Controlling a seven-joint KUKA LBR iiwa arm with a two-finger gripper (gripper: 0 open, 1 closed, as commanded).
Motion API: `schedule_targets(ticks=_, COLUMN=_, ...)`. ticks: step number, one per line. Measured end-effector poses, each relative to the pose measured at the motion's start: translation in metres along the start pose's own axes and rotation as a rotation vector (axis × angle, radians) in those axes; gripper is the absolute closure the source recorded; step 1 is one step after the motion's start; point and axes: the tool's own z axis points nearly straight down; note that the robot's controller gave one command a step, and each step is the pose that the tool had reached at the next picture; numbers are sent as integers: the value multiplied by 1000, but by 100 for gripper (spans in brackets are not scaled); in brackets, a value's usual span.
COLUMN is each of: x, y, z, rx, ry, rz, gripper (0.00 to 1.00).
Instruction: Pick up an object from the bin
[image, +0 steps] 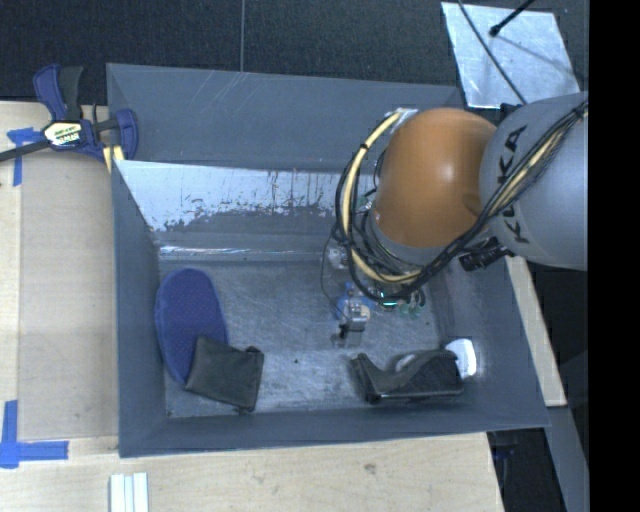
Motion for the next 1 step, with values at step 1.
schedule_targets(ticks=1, x=34, y=77, z=57, rx=-3, ry=0, rz=-13, gripper=0)
